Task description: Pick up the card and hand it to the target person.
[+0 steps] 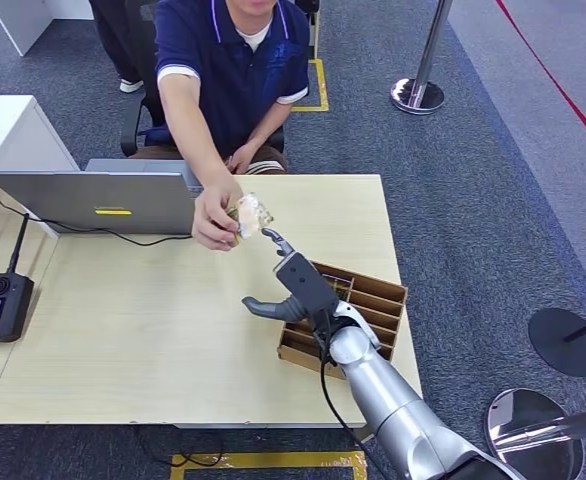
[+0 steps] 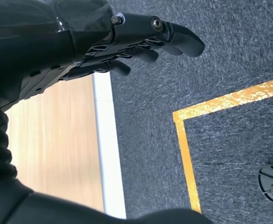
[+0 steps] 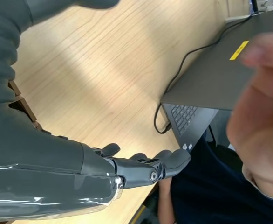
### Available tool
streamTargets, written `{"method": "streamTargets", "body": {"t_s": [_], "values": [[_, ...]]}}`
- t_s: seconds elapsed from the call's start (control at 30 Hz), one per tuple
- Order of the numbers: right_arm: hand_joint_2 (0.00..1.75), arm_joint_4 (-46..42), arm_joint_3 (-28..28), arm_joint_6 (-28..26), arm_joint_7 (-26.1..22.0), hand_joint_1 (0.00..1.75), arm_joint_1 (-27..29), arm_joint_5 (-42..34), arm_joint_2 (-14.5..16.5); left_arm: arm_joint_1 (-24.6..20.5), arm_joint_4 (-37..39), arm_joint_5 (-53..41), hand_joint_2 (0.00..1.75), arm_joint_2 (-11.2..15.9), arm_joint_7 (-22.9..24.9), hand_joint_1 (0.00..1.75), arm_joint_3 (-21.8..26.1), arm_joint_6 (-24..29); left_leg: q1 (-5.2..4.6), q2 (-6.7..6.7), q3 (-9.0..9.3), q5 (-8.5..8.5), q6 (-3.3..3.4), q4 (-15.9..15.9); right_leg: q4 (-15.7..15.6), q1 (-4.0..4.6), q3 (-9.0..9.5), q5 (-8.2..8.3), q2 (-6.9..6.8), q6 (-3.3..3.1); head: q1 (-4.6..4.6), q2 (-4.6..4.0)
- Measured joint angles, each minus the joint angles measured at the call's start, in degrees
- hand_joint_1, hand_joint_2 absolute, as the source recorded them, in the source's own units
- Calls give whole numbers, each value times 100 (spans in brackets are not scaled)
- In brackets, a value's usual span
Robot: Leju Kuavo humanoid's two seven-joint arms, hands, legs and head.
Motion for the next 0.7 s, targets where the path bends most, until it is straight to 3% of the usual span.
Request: {"method": "streamTargets", "body": {"t_s": [0.03, 0.07, 0.33, 0.7], "values": [[175, 0, 0, 1, -6, 155, 0, -12, -1, 0, 0, -1, 0, 0, -2, 0, 0, 0, 0, 0, 0, 0, 0, 0, 0, 0, 0, 0, 0, 0, 0, 0], [175, -1, 0, -2, -11, 164, 0, -26, -1, 0, 0, -1, 0, 0, -3, 0, 0, 0, 0, 0, 0, 0, 0, 0, 0, 0, 0, 0, 0, 0, 0, 0], [175, -415, -94, -175, -44, 160, 86, -158, -71, 3, 0, 25, 0, 2, -33, 0, 5, 4, 0, 0, 1, 0, 0, 1, -1, 0, -1, 0, 0, 0, 0, 0], [175, -2110, -854, -578, 14, 159, 639, -198, -539, 29, 0, 182, 0, 2, 17, 0, 12, -37, -2, -1, 0, -1, 1, 2, -2, -1, -2, 0, 0, 0, 1, -1]]}}
